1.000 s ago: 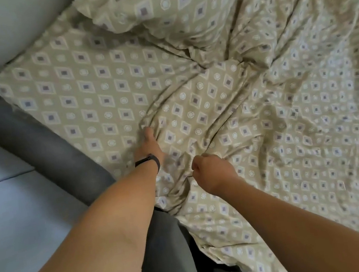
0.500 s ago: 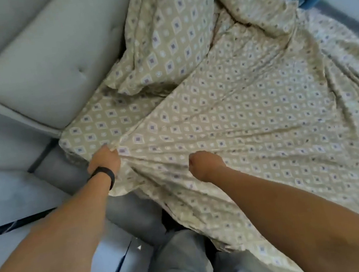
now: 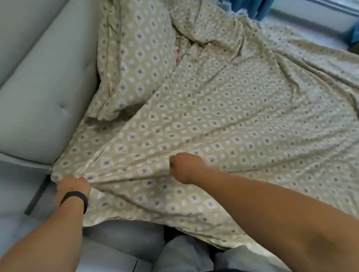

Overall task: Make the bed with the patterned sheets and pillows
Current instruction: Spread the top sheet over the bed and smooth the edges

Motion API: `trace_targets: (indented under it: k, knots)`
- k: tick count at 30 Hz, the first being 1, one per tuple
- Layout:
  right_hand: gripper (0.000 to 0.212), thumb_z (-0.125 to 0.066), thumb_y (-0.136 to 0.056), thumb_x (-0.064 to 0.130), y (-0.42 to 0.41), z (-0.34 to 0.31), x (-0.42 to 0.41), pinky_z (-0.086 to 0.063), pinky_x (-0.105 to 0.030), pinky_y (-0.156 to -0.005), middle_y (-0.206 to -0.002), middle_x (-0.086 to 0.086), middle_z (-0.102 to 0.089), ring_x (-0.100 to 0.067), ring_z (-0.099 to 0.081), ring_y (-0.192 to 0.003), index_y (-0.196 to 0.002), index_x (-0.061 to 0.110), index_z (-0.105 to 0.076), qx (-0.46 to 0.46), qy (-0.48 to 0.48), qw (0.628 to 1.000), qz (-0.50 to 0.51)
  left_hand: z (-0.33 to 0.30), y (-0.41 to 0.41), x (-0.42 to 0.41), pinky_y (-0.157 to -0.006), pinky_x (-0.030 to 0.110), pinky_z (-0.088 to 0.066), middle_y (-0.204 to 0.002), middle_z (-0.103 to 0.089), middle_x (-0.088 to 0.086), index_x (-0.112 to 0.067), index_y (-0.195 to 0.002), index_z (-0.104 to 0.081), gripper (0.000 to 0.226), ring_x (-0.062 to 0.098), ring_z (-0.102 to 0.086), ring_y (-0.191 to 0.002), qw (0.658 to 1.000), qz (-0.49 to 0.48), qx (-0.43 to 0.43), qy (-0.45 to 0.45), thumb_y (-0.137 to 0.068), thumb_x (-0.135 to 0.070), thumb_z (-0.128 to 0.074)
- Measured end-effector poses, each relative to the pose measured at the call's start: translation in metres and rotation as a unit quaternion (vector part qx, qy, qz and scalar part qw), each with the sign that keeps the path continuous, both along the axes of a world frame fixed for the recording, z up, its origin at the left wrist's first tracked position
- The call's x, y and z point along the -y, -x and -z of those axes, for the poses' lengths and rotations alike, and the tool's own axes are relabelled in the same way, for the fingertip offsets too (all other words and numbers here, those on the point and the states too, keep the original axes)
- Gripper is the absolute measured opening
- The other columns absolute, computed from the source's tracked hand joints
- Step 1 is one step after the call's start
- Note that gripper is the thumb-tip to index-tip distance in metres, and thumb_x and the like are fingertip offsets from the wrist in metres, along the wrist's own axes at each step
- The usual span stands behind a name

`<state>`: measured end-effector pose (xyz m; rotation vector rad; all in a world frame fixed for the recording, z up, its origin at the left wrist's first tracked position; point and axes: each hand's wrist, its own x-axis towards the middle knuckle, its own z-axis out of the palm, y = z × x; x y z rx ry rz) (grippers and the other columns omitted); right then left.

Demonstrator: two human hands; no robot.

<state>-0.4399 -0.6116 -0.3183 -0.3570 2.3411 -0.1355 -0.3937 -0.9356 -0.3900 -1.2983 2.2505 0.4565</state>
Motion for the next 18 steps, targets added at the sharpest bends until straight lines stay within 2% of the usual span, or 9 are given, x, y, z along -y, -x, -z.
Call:
trace_targets:
  k: [2,5,7,8,11,13,15,17,18]
  knots:
    - [0.025,-0.04,-0.101,0.021,-0.005,0.001,-0.014,-0.052,-0.04,-0.078,-0.11,-0.007,-0.062,-0.028,-0.06,-0.09,-0.112,0.014,-0.061,0.008,-0.002,1.0,0.013,0.002,0.0,-0.013,-0.098,0.05,-0.048,-0.14,-0.051,0.028,0.003,-0.141,-0.045,0.05,0.045,-0.054,-0.121,0.999,-0.001,0.016,-0.035,-0.102,-0.027,-0.052]
    - [0.027,-0.039,-0.102,0.024,-0.01,0.001,-0.034,-0.051,-0.04,-0.079,-0.113,-0.007,-0.062,-0.028,-0.058,-0.09,-0.116,0.014,-0.06,0.012,-0.006,0.999,0.036,0.0,0.011,-0.046,-0.11,0.05,-0.041,-0.158,-0.031,0.02,-0.006,-0.157,-0.023,0.085,0.043,-0.041,-0.137,0.995,-0.015,0.018,-0.101,-0.092,-0.04,-0.067]
    - [0.027,-0.038,-0.102,0.023,-0.011,0.0,-0.048,-0.051,-0.04,-0.078,-0.113,-0.007,-0.062,-0.028,-0.059,-0.088,-0.116,0.014,-0.059,0.002,-0.006,0.999,0.054,0.004,0.019,-0.075,-0.11,0.052,-0.043,-0.16,-0.03,0.016,-0.013,-0.158,-0.024,0.093,0.042,-0.044,-0.135,0.992,0.02,0.02,-0.122,-0.085,-0.052,-0.066]
    - [0.027,-0.037,-0.102,0.023,-0.01,0.0,-0.053,-0.05,-0.039,-0.076,-0.112,-0.007,-0.062,-0.028,-0.058,-0.086,-0.115,0.014,-0.059,-0.003,-0.006,0.998,0.06,-0.001,0.024,-0.093,-0.107,0.05,-0.046,-0.158,-0.034,0.017,-0.012,-0.156,-0.029,0.086,0.041,-0.049,-0.13,0.99,0.047,0.025,-0.132,-0.086,-0.049,-0.063]
    - [0.027,-0.039,-0.102,0.024,-0.012,-0.007,-0.074,-0.051,-0.038,-0.075,-0.111,-0.004,-0.063,-0.026,-0.06,-0.087,-0.113,0.016,-0.061,-0.013,0.007,0.996,0.083,-0.024,0.041,-0.156,-0.09,0.039,-0.054,-0.141,-0.053,0.017,-0.005,-0.146,-0.044,0.061,0.034,-0.061,-0.103,0.978,0.111,0.012,-0.178,-0.095,-0.036,-0.058]
    - [0.028,-0.039,-0.102,0.026,-0.014,-0.012,-0.085,-0.054,-0.04,-0.079,-0.11,-0.003,-0.064,-0.025,-0.062,-0.09,-0.114,0.017,-0.063,-0.027,0.013,0.996,0.086,-0.038,0.046,-0.192,-0.082,0.039,-0.057,-0.105,-0.064,0.012,-0.004,-0.135,-0.053,0.046,0.028,-0.06,-0.082,0.972,0.139,0.003,-0.191,-0.097,-0.03,-0.057]
    - [0.03,-0.038,-0.102,0.027,-0.018,-0.019,-0.103,-0.055,-0.04,-0.078,-0.111,-0.002,-0.064,-0.025,-0.062,-0.09,-0.117,0.018,-0.063,-0.044,0.029,0.994,0.096,-0.047,0.047,-0.225,-0.07,0.036,-0.056,-0.083,-0.061,0.007,-0.009,-0.129,-0.057,0.038,0.027,-0.061,-0.073,0.968,0.169,-0.01,-0.188,-0.096,-0.028,-0.057]
    - [0.03,-0.038,-0.103,0.028,-0.019,-0.025,-0.117,-0.054,-0.038,-0.074,-0.11,-0.002,-0.065,-0.025,-0.062,-0.089,-0.118,0.018,-0.062,-0.057,0.045,0.992,0.104,-0.056,0.045,-0.247,-0.066,0.032,-0.048,-0.076,-0.055,0.005,-0.009,-0.098,-0.058,0.019,0.025,-0.056,-0.067,0.966,0.188,0.0,-0.176,-0.098,-0.028,-0.056]
    - [0.03,-0.038,-0.103,0.028,-0.021,-0.03,-0.128,-0.054,-0.039,-0.074,-0.11,-0.002,-0.065,-0.025,-0.062,-0.089,-0.118,0.019,-0.062,-0.064,0.054,0.99,0.113,-0.06,0.044,-0.262,-0.066,0.033,-0.045,-0.072,-0.05,0.005,-0.008,-0.082,-0.053,0.026,0.024,-0.051,-0.063,0.967,0.195,-0.004,-0.166,-0.099,-0.028,-0.055]
